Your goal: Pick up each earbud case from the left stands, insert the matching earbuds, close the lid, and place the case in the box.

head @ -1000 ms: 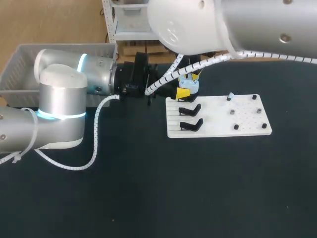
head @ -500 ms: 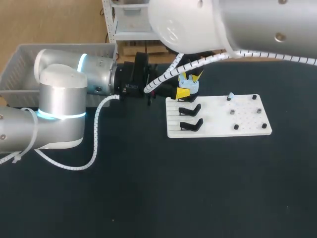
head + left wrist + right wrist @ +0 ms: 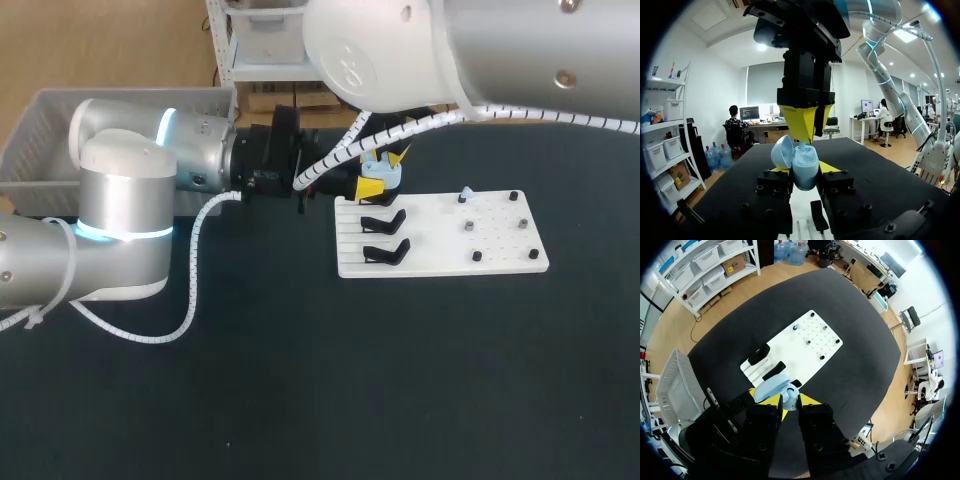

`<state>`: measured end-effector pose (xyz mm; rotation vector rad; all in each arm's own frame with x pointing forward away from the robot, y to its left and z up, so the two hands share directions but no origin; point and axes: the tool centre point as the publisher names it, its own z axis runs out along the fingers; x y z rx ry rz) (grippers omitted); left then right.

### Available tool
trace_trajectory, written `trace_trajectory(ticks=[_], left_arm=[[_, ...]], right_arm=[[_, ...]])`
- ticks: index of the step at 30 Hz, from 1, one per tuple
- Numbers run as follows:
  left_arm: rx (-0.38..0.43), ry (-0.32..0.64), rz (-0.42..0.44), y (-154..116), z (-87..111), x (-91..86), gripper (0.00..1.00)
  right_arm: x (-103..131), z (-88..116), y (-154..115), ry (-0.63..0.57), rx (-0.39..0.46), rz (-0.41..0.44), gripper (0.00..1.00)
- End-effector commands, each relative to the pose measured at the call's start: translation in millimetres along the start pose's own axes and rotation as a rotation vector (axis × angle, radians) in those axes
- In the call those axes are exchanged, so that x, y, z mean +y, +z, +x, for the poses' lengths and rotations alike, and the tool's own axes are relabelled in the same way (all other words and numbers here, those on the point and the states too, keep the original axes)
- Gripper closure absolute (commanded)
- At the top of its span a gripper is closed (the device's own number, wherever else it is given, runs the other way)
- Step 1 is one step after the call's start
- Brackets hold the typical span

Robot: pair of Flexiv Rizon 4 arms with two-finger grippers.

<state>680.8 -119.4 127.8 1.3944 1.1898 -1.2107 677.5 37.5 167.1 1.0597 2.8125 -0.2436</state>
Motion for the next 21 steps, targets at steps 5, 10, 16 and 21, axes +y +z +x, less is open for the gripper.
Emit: trace_trajectory(ticks=[5, 10, 16, 21], left_arm=[[-0.003, 0.004, -0.005, 0, 1.0, -0.9, 1.0], [-0.003, 0.004, -0.005, 0, 1.0, -0.9, 1.0], [-0.003, 0.004, -0.005, 0, 1.0, -0.9, 1.0], [-0.003, 0.004, -0.005, 0, 1.0, -0.9, 1.0]], right_arm=[[0, -2, 4, 0.007, -0.012, 0.003, 1.0], [0, -1, 2, 0.015, -0.001, -0.005, 0.0], [-22, 6, -22, 0.012, -0.037, -0.074, 0.0], [-46, -3, -34, -0.005, -0.1, -0.178, 0.02]])
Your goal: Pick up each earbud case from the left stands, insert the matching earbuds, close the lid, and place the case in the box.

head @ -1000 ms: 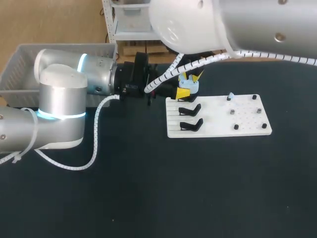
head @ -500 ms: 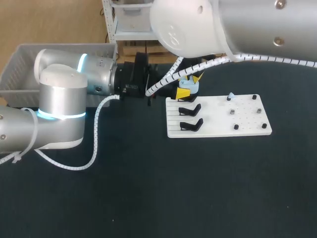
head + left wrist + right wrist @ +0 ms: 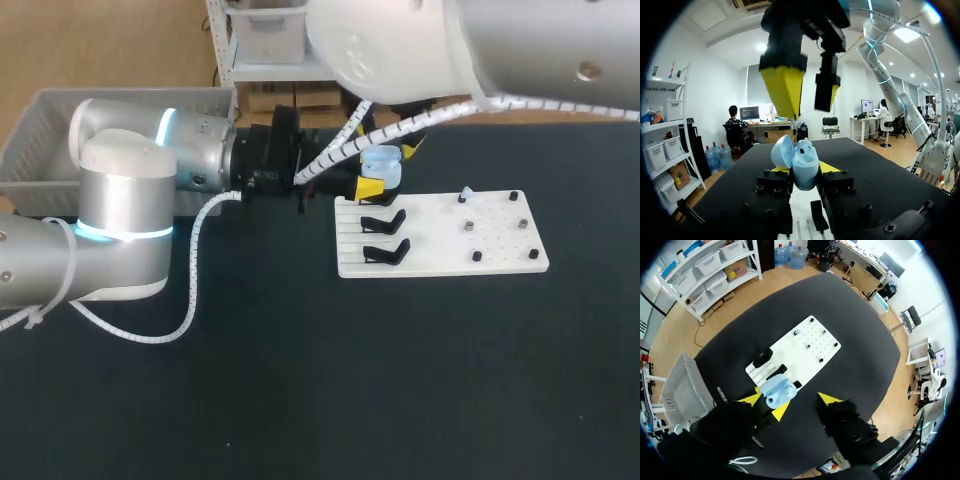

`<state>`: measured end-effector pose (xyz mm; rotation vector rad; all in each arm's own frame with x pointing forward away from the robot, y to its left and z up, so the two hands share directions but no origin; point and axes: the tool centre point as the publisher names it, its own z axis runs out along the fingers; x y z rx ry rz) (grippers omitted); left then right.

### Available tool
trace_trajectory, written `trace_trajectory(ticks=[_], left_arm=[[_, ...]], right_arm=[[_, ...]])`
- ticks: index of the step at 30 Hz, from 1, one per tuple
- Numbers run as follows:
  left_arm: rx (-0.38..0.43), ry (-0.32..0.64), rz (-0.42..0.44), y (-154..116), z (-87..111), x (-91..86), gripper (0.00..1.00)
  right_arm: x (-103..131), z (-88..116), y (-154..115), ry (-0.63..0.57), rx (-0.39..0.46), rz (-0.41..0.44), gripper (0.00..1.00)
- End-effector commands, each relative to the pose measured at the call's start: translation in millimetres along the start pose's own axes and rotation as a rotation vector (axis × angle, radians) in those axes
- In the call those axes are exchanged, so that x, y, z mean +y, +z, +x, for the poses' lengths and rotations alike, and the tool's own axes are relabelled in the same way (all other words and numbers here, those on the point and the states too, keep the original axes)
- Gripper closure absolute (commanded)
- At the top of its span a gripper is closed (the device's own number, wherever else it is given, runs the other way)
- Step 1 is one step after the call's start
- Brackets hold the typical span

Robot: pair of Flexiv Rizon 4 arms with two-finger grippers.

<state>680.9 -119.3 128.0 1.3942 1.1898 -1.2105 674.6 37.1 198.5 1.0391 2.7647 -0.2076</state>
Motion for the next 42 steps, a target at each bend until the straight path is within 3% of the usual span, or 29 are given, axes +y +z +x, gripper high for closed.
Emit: trace_trajectory(ticks=[1, 2, 9, 17, 20, 23, 26, 28, 33, 35, 38, 42], left_arm=[[-0.003, 0.004, -0.004, 0, 1.1, -1.0, 1.0], [-0.003, 0.004, -0.004, 0, 1.1, -1.0, 1.0], [-0.003, 0.004, -0.004, 0, 1.1, -1.0, 1.0], [-0.003, 0.004, -0.004, 0, 1.1, -1.0, 1.0], [-0.003, 0.004, -0.004, 0, 1.1, -1.0, 1.0], [-0.003, 0.004, -0.004, 0, 1.1, -1.0, 1.0], [-0.003, 0.004, -0.004, 0, 1.1, -1.0, 1.0], [-0.003, 0.004, -0.004, 0, 1.1, -1.0, 1.0], [-0.003, 0.004, -0.004, 0, 1.1, -1.0, 1.0], [-0.003, 0.004, -0.004, 0, 1.1, -1.0, 1.0], [-0.003, 0.004, -0.004, 0, 1.1, -1.0, 1.0], [-0.003, 0.004, -0.004, 0, 1.1, -1.0, 1.0]], right_arm=[[-42, -4, -4, -0.021, -0.077, -0.155, 0.04], [-44, -9, -3, -0.029, -0.089, -0.17, 0.1], [-55, -51, 6, -0.053, -0.131, -0.218, 0.12], [-56, -97, 35, -0.089, -0.095, -0.215, 0.32], [-52, -105, 49, -0.127, -0.093, -0.213, 0.34], [-47, -108, 63, -0.173, -0.123, -0.21, 0.51], [-45, -111, 79, -0.214, -0.141, -0.194, 0.5], [-45, -115, 90, -0.219, -0.13, -0.195, 0.4], [-46, -120, 117, -0.258, -0.105, -0.179, 0.3], [-46, -119, 128, -0.271, -0.089, -0.177, 0.22], [-47, -118, 137, -0.282, -0.065, -0.184, 0.24], [-48, -117, 150, -0.293, -0.03, -0.202, 0.36]])
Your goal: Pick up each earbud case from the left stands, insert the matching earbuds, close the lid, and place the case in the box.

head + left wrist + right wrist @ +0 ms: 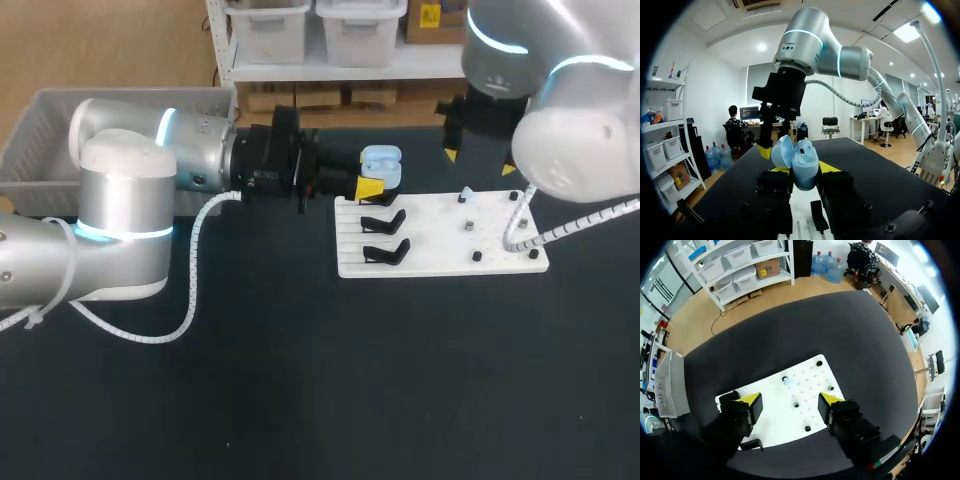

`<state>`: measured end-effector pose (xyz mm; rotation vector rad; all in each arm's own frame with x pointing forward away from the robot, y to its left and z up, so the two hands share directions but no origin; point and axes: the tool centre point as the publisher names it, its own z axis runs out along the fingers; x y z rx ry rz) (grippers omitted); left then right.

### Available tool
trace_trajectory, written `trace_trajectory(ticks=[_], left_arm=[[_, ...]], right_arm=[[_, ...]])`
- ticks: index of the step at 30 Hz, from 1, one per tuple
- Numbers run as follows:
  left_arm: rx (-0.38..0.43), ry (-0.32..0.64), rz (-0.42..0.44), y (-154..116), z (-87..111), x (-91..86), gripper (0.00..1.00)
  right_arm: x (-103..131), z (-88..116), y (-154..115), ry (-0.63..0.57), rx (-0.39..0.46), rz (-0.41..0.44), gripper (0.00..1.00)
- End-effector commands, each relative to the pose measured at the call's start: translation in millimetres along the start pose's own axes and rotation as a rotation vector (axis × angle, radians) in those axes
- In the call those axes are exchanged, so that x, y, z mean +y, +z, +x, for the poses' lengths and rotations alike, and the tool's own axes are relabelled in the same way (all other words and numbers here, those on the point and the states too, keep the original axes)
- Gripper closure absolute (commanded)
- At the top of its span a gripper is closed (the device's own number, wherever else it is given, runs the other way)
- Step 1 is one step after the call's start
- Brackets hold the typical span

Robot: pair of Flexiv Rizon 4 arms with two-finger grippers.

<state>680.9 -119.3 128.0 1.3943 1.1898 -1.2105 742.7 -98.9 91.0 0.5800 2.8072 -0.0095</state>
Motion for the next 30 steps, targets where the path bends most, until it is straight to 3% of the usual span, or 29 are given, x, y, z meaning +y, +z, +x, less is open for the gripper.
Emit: trace_trajectory(ticks=[1, 13, 16, 30], left_arm=[[-0.003, 0.003, -0.004, 0, 1.1, -1.0, 1.0], [-0.003, 0.003, -0.004, 0, 1.1, -1.0, 1.0], [-0.003, 0.003, -0.004, 0, 1.1, -1.0, 1.0], [-0.003, 0.003, -0.004, 0, 1.1, -1.0, 1.0]], right_arm=[[-2, -2, 12, -0.003, 0.027, -0.018, 0.37], [-8, 2, 38, 0.006, 0.103, -0.078, 0.44], [-7, 4, 44, 0.001, 0.105, -0.091, 0.51], [-4, 8, 62, -0.018, 0.131, -0.143, 0.51]])
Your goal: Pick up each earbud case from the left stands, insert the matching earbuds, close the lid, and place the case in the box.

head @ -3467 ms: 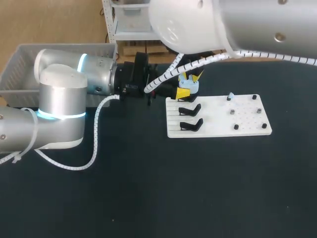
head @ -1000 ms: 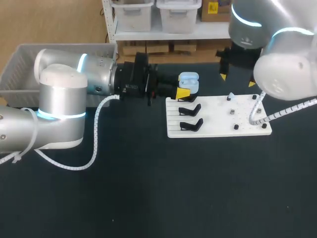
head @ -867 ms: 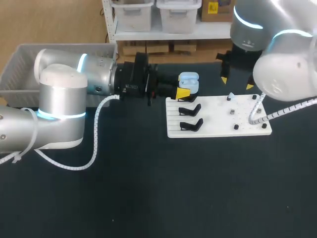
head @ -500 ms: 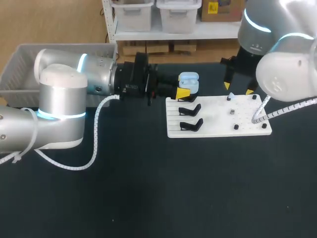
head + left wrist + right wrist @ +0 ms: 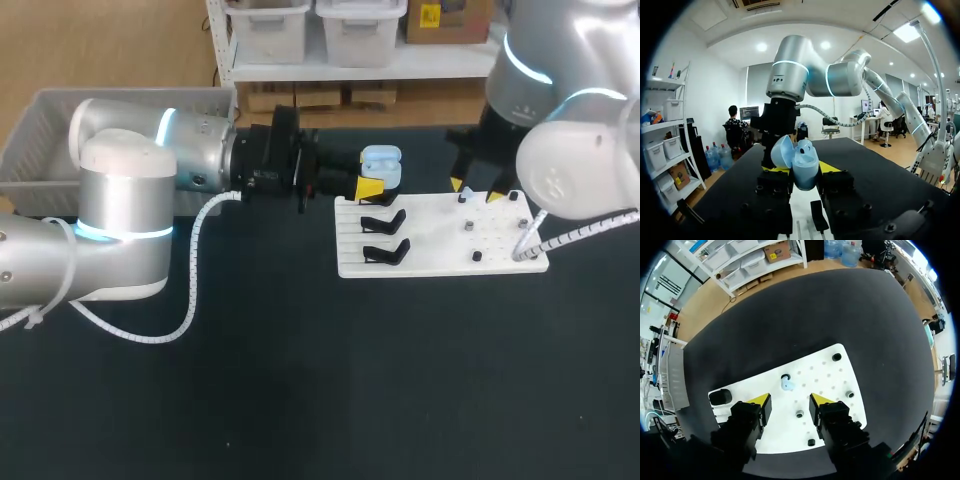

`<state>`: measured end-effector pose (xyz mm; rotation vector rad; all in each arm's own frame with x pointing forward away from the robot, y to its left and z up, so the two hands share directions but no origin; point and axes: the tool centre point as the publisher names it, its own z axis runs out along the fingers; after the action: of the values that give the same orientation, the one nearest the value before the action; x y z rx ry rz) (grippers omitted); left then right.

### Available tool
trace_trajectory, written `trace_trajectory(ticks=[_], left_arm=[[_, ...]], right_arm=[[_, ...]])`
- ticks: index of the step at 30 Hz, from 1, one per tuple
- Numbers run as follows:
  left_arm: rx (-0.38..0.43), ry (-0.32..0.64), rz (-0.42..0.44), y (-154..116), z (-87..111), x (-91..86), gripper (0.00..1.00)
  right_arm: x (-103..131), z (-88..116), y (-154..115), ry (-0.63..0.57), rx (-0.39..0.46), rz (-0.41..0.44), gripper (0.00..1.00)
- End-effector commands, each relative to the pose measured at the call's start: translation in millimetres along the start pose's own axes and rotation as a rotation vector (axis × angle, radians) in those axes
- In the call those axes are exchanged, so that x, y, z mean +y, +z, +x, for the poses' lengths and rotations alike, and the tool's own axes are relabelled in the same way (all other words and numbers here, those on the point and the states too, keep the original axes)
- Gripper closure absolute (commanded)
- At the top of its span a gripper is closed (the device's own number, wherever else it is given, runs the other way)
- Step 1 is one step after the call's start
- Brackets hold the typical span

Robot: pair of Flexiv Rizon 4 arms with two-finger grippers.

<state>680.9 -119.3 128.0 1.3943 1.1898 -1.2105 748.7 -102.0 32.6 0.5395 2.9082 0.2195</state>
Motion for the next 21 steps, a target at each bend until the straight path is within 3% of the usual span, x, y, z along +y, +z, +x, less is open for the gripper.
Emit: trace_trajectory(ticks=[1, 21], left_arm=[[-0.003, 0.003, -0.004, 0, 1.1, -1.0, 1.0], [-0.003, 0.003, -0.004, 0, 1.1, -1.0, 1.0]], right_arm=[[-2, -2, 4, 0.001, 0.005, -0.011, 0.51], [3, -5, 17, -0.003, 0.02, -0.029, 0.58]])
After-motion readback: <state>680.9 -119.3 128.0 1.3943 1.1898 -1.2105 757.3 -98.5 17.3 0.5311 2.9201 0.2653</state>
